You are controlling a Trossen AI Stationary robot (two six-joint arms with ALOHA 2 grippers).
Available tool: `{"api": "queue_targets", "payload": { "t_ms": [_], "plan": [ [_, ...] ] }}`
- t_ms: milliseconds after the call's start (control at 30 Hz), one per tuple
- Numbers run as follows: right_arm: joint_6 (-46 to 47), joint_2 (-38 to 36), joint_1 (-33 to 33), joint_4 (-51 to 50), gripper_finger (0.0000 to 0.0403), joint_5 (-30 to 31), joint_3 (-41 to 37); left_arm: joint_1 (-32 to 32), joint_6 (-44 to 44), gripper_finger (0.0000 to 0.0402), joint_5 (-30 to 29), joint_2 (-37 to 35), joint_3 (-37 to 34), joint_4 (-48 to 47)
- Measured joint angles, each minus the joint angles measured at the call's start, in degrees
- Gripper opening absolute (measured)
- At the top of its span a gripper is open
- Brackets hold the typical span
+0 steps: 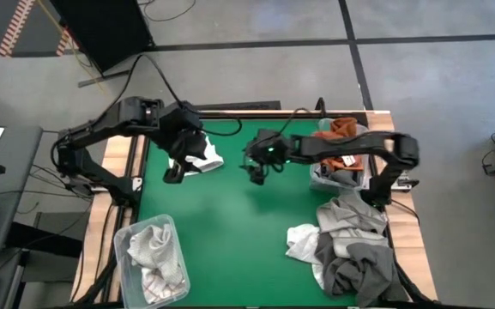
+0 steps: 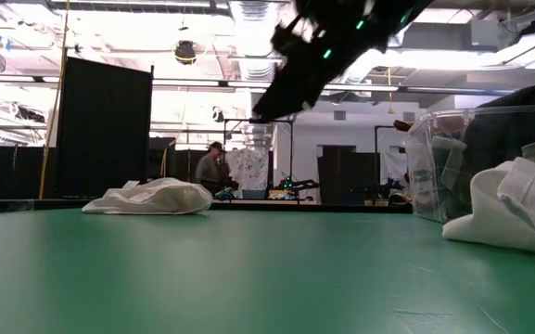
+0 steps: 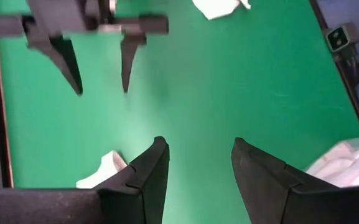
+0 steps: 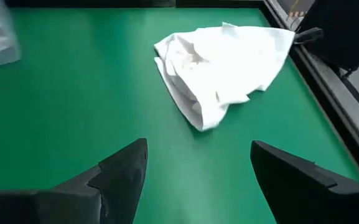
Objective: Sort towels by color in basket
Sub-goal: Put the white microfiber towel into the bottom transparent bin
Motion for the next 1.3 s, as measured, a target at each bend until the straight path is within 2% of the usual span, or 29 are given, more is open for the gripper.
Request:
{"api": "queue_targets", "payload": {
  "t_ms": [200,300,800,1033,1167,1233,1300],
  "plan": [
    [0.9,10.4,-0.7,13.8,0.0315,-0.3,0.0,-1.0,-0.1,0.0167,-0.7,0.0,0.0,0.3],
    [1.9,14.5,-1.0,17.4,0.0315,-0.4,0.7,-1.0,-0.6,0.0167,-0.8,0.0,0.0,0.2],
    [2.3,30.5,-2.7,16.6,0.0315,0.3,15.7,-1.0,-2.2,0.0167,-0.8,0.1,0.0,0.3],
    [7.0,36.8,-4.0,12.9,0.0310,1.5,23.5,-1.0,-2.1,0.0167,-0.8,0.1,0.0,0.4],
    [7.2,37.1,-3.5,11.7,0.0261,4.0,25.1,-1.0,-2.2,0.0167,-0.8,0.1,0.0,0.3],
    [7.4,36.9,-3.4,11.2,0.0210,4.6,25.2,-1.0,-2.2,0.0167,-0.8,0.1,0.0,0.3],
    [7.6,36.8,-3.4,9.6,0.0143,4.5,25.1,-1.0,-2.2,0.0167,-0.8,0.1,0.0,0.3]
  ]
}}
